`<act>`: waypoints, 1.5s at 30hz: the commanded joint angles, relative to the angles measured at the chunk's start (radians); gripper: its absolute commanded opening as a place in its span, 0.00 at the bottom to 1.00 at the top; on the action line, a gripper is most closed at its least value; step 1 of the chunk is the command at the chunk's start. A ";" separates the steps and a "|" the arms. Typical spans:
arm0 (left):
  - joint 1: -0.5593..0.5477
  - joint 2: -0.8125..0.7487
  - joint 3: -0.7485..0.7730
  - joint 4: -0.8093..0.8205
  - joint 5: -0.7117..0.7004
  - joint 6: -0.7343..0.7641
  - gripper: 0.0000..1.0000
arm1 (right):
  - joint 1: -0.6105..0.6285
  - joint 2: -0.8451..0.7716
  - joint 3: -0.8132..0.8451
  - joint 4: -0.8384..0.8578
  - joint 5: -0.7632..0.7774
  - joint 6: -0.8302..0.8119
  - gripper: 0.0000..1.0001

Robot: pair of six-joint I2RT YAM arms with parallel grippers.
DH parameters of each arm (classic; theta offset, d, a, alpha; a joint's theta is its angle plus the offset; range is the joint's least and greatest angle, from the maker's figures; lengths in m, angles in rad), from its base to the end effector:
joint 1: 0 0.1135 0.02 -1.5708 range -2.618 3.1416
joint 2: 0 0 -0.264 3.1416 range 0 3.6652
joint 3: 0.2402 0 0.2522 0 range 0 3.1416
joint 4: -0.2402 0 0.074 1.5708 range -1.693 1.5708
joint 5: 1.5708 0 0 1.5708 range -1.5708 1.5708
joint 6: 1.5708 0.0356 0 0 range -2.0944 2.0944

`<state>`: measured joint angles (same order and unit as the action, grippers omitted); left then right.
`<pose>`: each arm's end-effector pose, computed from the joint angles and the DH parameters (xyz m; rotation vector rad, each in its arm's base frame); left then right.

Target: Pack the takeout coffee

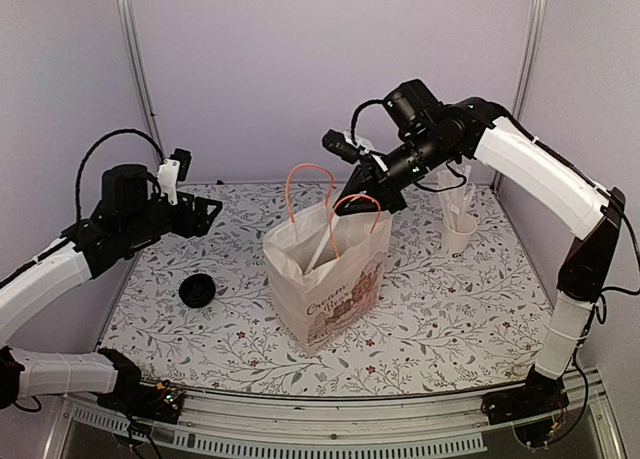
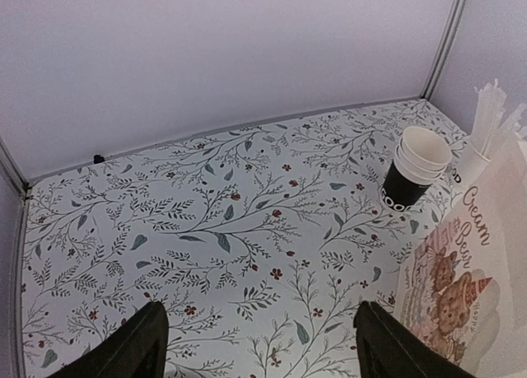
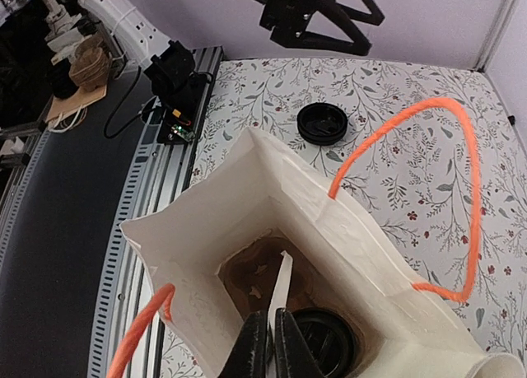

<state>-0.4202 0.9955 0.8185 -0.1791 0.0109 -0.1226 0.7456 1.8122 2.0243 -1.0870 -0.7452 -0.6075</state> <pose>0.2105 -0.0945 0.3127 0.2956 1.9223 -0.3726 0.2585 0.2716 0.4032 -1.7179 1.6114 0.9677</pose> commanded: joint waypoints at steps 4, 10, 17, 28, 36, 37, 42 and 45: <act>0.014 0.008 0.024 -0.011 -0.008 0.017 0.80 | 0.060 0.068 0.071 0.014 0.082 0.001 0.39; 0.014 0.013 0.026 -0.011 -0.003 0.021 0.80 | 0.057 0.000 0.030 0.028 0.143 0.006 0.54; 0.014 0.006 0.027 -0.014 -0.007 0.023 0.80 | -0.098 -0.124 -0.046 0.079 0.202 0.029 0.56; 0.015 0.011 0.034 -0.022 -0.008 0.014 0.81 | -0.590 -0.555 -0.604 0.507 0.224 0.220 0.70; 0.019 0.027 0.040 -0.029 -0.003 0.011 0.81 | -0.826 -0.810 -0.992 0.821 0.274 0.433 0.99; 0.019 0.030 0.042 -0.031 -0.003 0.011 0.81 | -0.834 -0.849 -1.034 0.860 0.281 0.443 0.99; 0.021 0.034 0.044 -0.034 -0.007 0.010 0.81 | -0.858 -0.976 -1.185 1.005 0.454 0.632 0.99; 0.021 0.039 0.045 -0.036 -0.006 0.011 0.81 | -0.860 -0.981 -1.197 1.020 0.477 0.697 0.99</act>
<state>-0.4129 1.0256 0.8352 -0.2043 0.0109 -0.1120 -0.1066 0.8524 0.8467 -0.2077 -0.3691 -0.0731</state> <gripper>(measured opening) 0.810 0.989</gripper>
